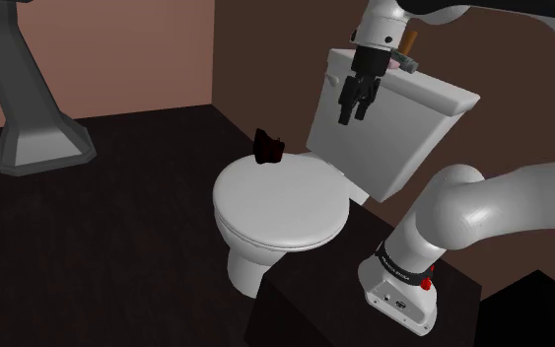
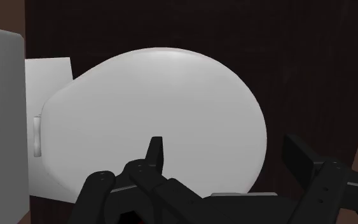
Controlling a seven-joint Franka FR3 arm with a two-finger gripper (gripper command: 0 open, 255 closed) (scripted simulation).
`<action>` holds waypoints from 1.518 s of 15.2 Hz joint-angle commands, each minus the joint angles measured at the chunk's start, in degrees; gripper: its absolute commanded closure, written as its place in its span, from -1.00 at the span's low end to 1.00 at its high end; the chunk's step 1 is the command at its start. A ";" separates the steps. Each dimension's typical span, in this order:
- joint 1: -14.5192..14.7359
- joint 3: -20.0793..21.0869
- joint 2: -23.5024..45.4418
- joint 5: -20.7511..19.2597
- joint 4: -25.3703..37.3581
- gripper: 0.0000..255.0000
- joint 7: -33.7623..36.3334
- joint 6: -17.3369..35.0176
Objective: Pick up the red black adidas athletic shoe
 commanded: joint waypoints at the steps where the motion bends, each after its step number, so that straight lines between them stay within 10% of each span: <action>1: 0.00 0.00 0.00 0.00 0.00 -1.00 0.00 0.00; 23: -2.01 -6.17 47.85 5.07 20.96 -1.00 -3.61 26.39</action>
